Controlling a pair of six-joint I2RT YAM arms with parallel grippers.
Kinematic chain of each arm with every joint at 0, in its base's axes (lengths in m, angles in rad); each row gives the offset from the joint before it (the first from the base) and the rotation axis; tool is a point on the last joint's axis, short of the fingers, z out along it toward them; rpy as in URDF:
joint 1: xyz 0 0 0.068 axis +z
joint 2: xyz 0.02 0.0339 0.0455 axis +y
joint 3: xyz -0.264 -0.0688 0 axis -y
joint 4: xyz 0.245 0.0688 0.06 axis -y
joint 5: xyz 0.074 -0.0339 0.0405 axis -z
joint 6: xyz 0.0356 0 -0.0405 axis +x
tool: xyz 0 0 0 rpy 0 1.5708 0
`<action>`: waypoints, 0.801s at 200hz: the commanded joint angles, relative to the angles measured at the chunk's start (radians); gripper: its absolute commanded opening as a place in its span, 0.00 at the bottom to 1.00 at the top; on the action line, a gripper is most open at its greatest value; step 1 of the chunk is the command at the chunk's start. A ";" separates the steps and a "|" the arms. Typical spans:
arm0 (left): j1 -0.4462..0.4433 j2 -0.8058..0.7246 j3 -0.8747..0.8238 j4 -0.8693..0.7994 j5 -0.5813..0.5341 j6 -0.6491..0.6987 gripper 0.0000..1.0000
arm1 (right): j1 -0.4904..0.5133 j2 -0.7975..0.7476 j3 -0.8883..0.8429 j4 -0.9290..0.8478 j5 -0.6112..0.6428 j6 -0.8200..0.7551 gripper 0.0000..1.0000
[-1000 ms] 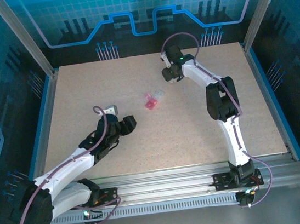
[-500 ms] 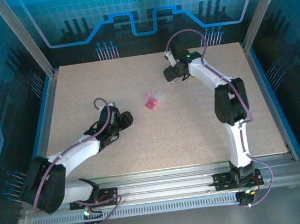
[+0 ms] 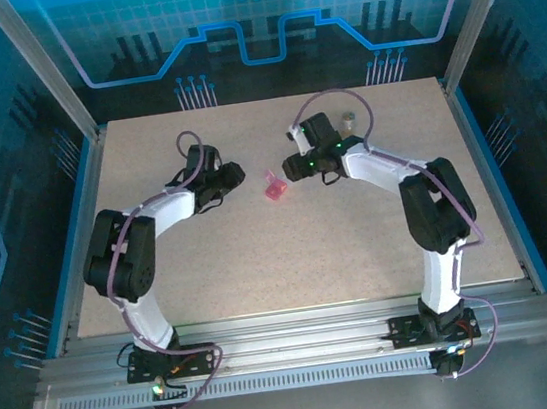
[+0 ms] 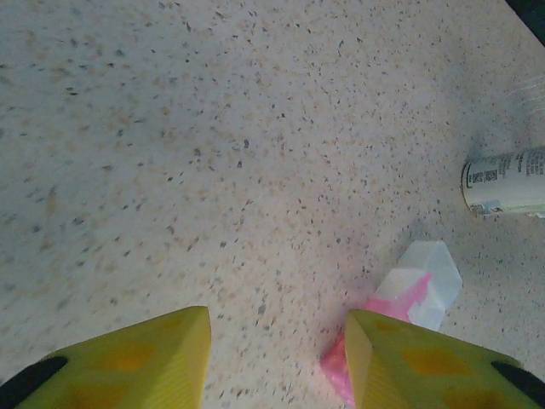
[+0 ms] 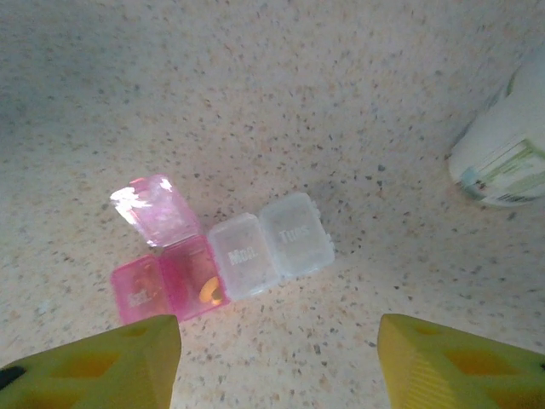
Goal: Sort the pills into containers
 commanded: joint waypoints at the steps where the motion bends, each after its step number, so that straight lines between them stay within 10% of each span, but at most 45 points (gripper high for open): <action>1: 0.000 0.063 0.060 -0.058 0.077 0.014 0.44 | -0.004 0.052 -0.004 0.100 -0.019 0.073 0.60; 160: -0.097 0.252 0.225 -0.060 0.137 0.035 0.44 | -0.047 0.211 0.048 0.154 -0.134 0.141 0.52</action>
